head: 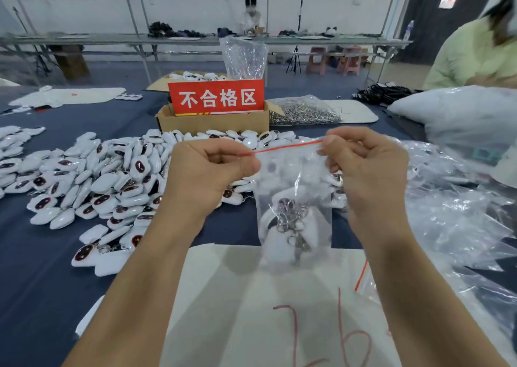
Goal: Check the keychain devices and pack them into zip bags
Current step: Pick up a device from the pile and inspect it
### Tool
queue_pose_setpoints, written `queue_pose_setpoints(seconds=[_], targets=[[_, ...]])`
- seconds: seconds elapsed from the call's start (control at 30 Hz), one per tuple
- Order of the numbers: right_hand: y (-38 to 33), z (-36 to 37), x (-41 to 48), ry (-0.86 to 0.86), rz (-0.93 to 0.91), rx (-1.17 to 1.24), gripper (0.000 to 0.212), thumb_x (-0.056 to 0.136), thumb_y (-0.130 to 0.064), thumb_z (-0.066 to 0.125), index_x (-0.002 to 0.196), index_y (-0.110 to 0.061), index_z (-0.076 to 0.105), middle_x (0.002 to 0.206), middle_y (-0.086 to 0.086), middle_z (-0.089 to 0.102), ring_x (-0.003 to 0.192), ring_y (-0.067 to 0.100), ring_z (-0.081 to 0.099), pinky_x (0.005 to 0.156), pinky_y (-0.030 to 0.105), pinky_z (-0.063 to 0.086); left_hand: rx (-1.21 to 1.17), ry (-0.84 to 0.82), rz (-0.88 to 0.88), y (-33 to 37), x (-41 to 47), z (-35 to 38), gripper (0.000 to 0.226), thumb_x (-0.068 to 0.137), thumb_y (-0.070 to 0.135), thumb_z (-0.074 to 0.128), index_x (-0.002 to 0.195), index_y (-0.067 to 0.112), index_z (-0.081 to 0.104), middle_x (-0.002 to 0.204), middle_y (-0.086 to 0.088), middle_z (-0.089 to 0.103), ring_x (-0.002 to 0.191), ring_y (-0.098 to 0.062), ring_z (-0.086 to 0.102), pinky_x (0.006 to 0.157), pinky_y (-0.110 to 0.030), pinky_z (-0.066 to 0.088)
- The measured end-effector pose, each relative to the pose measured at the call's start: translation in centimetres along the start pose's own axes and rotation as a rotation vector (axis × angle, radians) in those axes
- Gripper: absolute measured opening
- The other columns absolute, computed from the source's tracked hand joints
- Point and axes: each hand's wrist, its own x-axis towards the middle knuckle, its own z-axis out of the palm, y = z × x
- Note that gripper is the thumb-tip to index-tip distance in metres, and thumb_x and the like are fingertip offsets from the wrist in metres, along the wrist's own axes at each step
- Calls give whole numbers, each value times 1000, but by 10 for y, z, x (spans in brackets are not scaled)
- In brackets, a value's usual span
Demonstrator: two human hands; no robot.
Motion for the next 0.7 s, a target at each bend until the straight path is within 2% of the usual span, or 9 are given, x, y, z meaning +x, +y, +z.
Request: queue_pose_setpoints(seconds=[0.07, 0.17, 0.23, 0.37, 0.43, 0.5, 0.53, 0.63, 0.7], targets=[[12, 2, -8, 20, 99, 57, 15, 88, 3, 75, 86, -11, 76, 66, 3, 74, 52, 7, 58, 56, 17, 48, -29, 24, -76, -10, -5, 6, 25, 71, -1, 88, 68, 23, 81, 68, 2, 76, 60, -6, 68, 60, -15, 53], [36, -2, -21, 37, 222, 78, 11, 90, 5, 73, 89, -6, 76, 65, 4, 72, 53, 7, 57, 55, 16, 48, -6, 41, -172, -30, -14, 8, 21, 74, -1, 87, 74, 19, 81, 72, -4, 78, 64, -8, 71, 60, -16, 53], [49, -4, -23, 34, 281, 81, 9, 91, 1, 73, 92, -7, 77, 70, 5, 73, 59, 10, 59, 61, 19, 52, -12, 63, -223, -38, -14, 6, 18, 74, -1, 87, 77, 16, 81, 74, -7, 78, 65, -12, 74, 60, -17, 55], [61, -6, -25, -143, 430, 46, 12, 98, -16, 69, 99, -12, 80, 93, 10, 75, 84, 21, 61, 86, 35, 52, -69, 49, -276, -46, -17, 6, 21, 75, -2, 85, 70, 18, 82, 74, -9, 78, 65, -15, 75, 62, -20, 57], [63, -5, -29, -248, 464, -13, 17, 97, -11, 66, 90, -15, 81, 95, 8, 77, 88, 24, 63, 91, 41, 51, -89, 26, -274, -48, -19, 9, 26, 76, -2, 84, 70, 23, 83, 74, -6, 79, 66, -13, 75, 62, -18, 57], [61, -4, -32, -252, 469, -28, 23, 96, -8, 64, 81, -16, 80, 88, 8, 76, 85, 24, 62, 92, 47, 52, -121, 22, -266, -50, -21, 11, 22, 74, 2, 84, 73, 24, 84, 78, -7, 79, 70, -14, 76, 65, -19, 58], [60, -4, -32, -235, 467, -25, 24, 96, -9, 65, 78, -16, 79, 84, 9, 75, 83, 23, 61, 91, 47, 51, -141, 36, -271, -51, -22, 11, 18, 72, 5, 85, 75, 23, 84, 81, -8, 80, 72, -16, 77, 68, -22, 60], [57, -4, -33, -203, 457, -5, 25, 96, -11, 68, 74, -18, 78, 77, 5, 74, 76, 16, 62, 82, 36, 49, -147, 98, -295, -60, -24, 11, 14, 73, 7, 86, 80, 20, 84, 87, -11, 80, 80, -21, 78, 81, -33, 62], [57, -5, -35, -186, 462, 17, 24, 96, -10, 69, 75, -17, 78, 76, 5, 74, 74, 14, 64, 79, 30, 52, -138, 113, -327, -66, -26, 12, 14, 75, 8, 87, 84, 18, 83, 88, -9, 80, 80, -18, 77, 81, -31, 61]])
